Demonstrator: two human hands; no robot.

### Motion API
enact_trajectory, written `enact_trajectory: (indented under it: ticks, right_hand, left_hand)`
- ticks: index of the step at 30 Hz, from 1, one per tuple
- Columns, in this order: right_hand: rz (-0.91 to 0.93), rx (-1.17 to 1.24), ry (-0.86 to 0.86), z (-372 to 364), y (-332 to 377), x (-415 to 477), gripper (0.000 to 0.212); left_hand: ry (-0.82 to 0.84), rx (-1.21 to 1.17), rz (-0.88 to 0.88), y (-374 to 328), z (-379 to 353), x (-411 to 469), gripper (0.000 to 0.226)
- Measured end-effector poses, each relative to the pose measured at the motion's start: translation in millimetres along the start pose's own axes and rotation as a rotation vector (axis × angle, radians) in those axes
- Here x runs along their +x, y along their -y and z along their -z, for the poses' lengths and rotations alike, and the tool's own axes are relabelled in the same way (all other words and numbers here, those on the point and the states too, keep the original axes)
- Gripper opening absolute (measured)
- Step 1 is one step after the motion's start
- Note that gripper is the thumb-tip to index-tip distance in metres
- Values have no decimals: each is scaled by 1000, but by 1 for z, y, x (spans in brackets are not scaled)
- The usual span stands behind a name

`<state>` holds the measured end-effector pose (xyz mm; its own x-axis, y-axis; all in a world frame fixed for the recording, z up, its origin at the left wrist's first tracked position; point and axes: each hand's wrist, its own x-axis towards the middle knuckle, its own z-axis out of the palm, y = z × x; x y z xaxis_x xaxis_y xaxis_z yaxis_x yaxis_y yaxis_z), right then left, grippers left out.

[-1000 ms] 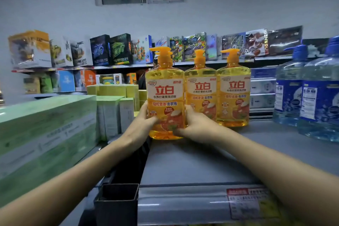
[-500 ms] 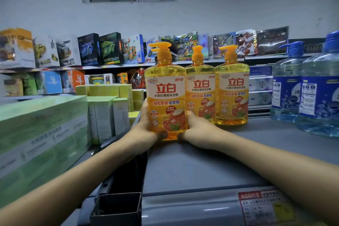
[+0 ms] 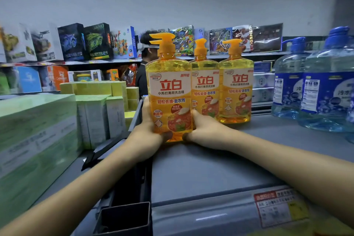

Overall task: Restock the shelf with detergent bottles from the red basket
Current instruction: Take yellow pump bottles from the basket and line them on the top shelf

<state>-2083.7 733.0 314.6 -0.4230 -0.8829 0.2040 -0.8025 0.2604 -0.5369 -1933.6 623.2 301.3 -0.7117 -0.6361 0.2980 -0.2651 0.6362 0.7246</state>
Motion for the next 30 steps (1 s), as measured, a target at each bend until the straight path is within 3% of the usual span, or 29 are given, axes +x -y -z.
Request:
enact_trajectory:
  ticks: [5,9,11,13,17,19,21,25,30]
  right_hand:
    - [-7,-92,21,3,0,0,72]
    - [30,-330,106,23,7,-18,84]
    - [46,-467,85,41,10,-38,85]
    - [104,-500,13,61,10,-65,68]
    - [165,-436,-166,93,-9,-141,44]
    - [174,-405,-302,106,-31,-185,38]
    - [136,-358,-424,117,-58,-238,35]
    - [-70,-257,-513,129,-121,-368,33]
    - [-486,13,-468,118,-204,-552,35]
  left_hand:
    - [2,-74,-14,-1,1,0,78]
    - [42,-253,14,-9,9,-13,106]
    - [64,-253,137,-24,17,-28,102]
    - [86,-108,175,-40,31,-44,85]
    - [-139,342,-75,-103,34,-82,41]
    - [-292,477,-253,-133,5,-109,36]
    - [-321,506,-409,-167,-44,-144,31]
    - [-54,345,-579,-213,-165,-214,20]
    - [353,-19,-418,-247,-326,-310,14]
